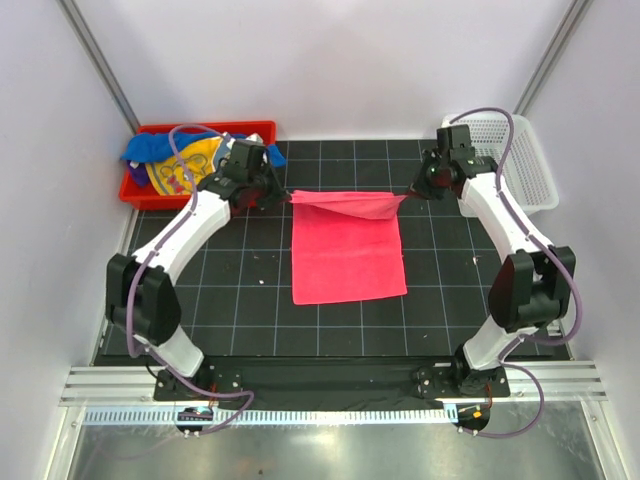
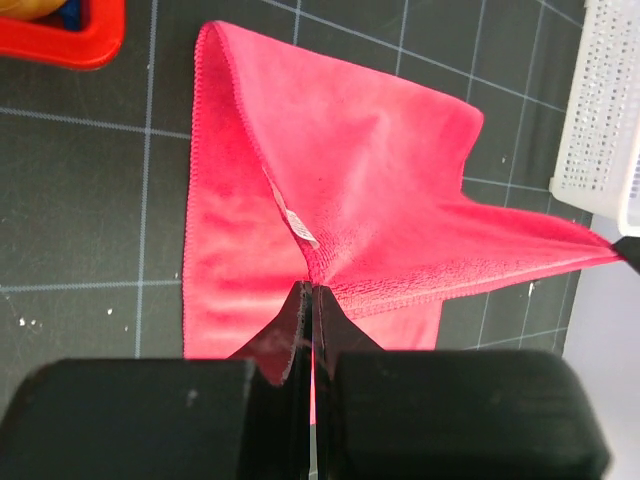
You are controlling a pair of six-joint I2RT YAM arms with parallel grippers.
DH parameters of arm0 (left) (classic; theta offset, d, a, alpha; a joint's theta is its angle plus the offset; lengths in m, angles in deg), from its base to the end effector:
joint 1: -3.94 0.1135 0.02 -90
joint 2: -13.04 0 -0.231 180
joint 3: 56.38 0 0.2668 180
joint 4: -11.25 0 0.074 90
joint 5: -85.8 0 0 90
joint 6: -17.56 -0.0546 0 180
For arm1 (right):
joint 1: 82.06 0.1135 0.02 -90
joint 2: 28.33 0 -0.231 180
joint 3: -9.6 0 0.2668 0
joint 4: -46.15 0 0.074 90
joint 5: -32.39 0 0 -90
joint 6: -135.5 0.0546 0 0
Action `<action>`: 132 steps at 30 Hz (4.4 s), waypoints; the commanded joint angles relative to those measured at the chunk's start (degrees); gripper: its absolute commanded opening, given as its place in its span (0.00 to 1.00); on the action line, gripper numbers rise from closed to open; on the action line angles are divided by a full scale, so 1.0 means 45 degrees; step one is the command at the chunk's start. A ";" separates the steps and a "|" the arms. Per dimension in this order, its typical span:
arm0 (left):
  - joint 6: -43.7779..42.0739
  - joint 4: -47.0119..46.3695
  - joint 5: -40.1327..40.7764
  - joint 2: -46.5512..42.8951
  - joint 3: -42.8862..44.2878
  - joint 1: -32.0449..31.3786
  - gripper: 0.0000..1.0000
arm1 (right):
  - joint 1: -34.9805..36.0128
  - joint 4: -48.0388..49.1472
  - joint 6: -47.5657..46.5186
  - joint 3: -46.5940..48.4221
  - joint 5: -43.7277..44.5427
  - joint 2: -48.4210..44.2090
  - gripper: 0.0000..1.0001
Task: Fold and stack the towels
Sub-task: Fold the towel
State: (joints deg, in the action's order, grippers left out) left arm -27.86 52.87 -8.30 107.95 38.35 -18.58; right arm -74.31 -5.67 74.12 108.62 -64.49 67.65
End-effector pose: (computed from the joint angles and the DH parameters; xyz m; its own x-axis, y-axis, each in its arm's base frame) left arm 0.3702 -0.1577 0.2572 -0.7413 -0.4506 -0.4975 -0.1250 0.8209 -0.5572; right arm 0.3905 0.0597 0.2610 -0.7558 0.3771 -0.5353 0.1708 0.9028 0.3947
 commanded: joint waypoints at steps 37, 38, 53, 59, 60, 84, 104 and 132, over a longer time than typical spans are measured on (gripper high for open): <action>-0.1858 -0.1320 0.0033 0.5993 0.8881 0.1508 0.00 | -0.0764 0.2533 0.0729 0.9415 -0.0386 0.6244 0.01; -0.1937 -0.1766 -0.0104 0.6713 0.9893 0.1567 0.00 | -0.0803 0.2960 0.0787 0.9942 -0.0406 0.6983 0.01; -0.1899 -0.6614 -0.0613 0.9766 1.2636 0.2114 0.00 | -0.0979 0.7788 0.0203 1.1862 -0.0231 0.9178 0.01; -0.1879 -0.6439 -0.0183 0.9671 1.2638 0.2173 0.00 | -0.1117 0.7945 0.0319 1.1062 -0.0777 0.8768 0.01; -0.1879 -0.6419 -0.0202 0.9612 1.2580 0.2193 0.00 | -0.1136 0.7945 0.0416 1.0751 -0.0816 0.8671 0.01; -0.1137 -0.5306 -0.0808 0.3969 0.3715 0.2271 0.00 | -0.1097 0.5505 0.1198 0.4676 -0.2008 0.4628 0.01; -0.0512 -0.4759 -0.1473 0.0647 -0.1658 0.1178 0.00 | -0.1038 0.3765 0.1100 -0.0479 -0.1070 0.0937 0.01; -0.1840 -0.0326 0.0442 0.1662 0.3849 0.0982 0.00 | -0.0843 0.1754 0.0788 0.4929 -0.0622 0.1893 0.01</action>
State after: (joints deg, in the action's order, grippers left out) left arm -34.31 48.06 -7.71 114.57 54.87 -14.69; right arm -78.05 5.28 79.21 129.49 -69.03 76.18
